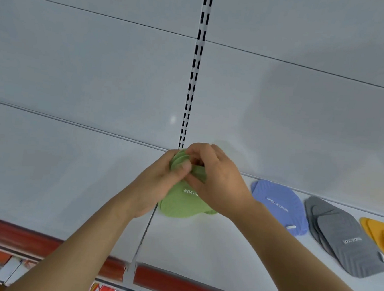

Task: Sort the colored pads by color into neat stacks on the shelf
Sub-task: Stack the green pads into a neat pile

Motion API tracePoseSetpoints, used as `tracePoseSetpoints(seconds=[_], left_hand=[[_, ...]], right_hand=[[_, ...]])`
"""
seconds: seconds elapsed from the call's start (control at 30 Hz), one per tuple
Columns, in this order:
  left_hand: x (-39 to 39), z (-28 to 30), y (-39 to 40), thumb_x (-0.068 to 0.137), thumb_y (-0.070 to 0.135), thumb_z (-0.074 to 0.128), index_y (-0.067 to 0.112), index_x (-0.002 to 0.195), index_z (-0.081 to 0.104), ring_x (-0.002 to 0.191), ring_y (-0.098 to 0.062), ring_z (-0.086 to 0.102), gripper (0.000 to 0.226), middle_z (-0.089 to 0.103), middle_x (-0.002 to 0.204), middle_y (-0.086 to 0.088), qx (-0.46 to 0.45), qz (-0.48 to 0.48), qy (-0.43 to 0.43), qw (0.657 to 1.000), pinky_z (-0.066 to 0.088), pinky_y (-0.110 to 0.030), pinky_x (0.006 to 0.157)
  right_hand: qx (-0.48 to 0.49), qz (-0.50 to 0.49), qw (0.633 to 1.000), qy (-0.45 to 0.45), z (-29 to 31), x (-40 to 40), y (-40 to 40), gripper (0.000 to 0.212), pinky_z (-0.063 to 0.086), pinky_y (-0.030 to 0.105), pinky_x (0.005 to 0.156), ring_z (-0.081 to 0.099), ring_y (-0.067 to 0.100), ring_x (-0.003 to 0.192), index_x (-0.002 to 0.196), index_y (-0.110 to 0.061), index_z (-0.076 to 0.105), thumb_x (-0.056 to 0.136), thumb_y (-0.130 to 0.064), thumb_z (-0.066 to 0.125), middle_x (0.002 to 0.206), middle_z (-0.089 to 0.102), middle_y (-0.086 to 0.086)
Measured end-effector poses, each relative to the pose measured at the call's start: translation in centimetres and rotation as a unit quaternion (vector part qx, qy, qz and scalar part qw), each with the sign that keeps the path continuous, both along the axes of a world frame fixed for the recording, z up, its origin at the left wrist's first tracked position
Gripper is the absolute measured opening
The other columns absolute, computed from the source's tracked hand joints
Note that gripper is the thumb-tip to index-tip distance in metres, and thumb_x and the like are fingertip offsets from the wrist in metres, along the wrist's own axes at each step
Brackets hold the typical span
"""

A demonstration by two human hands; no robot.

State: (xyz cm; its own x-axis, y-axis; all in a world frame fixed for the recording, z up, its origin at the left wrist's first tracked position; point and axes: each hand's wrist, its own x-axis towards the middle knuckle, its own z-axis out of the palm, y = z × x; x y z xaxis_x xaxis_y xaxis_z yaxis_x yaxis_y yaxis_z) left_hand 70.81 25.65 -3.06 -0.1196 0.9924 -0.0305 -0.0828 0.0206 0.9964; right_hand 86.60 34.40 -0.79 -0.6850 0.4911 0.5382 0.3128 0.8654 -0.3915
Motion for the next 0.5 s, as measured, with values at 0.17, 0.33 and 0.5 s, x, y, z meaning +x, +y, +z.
tracePoseSetpoints(seconds=[0.17,0.33,0.5], left_hand=[[-0.9,-1.1,-0.1,0.094,0.025,0.068,0.019,0.135,0.060,0.123,-0.029,0.067,0.042,0.072,0.128,-0.008,0.017,0.028,0.026,0.999,0.050,-0.053,0.110],[-2.4,-1.2,-0.1,0.093,0.033,0.066,0.024,0.129,0.062,0.118,-0.022,0.070,0.037,0.075,0.123,0.000,0.027,0.135,0.058,0.989,0.050,-0.056,0.110],[-3.9,-1.3,-0.3,0.093,0.039,0.065,0.029,0.125,0.063,0.118,-0.020,0.068,0.034,0.074,0.121,0.005,0.041,0.184,0.094,0.978,0.049,-0.056,0.110]], right_hand=[[0.030,-0.036,0.999,-0.008,-0.7,2.2,2.2,0.049,0.049,0.031,0.094,0.058,0.019,0.114,0.127,-0.016,0.061,0.090,-0.048,0.068,0.125,0.060,-0.001],[-0.102,-0.211,0.972,-0.028,-2.6,6.2,5.5,0.041,0.055,0.035,0.087,0.065,0.015,0.105,0.131,-0.026,0.059,0.096,-0.048,0.061,0.114,0.065,-0.009],[-0.214,-0.246,0.891,-0.315,-5.0,4.9,5.0,0.074,0.050,0.041,0.093,0.053,0.028,0.120,0.131,-0.022,0.057,0.075,-0.067,0.074,0.122,0.056,0.002]])
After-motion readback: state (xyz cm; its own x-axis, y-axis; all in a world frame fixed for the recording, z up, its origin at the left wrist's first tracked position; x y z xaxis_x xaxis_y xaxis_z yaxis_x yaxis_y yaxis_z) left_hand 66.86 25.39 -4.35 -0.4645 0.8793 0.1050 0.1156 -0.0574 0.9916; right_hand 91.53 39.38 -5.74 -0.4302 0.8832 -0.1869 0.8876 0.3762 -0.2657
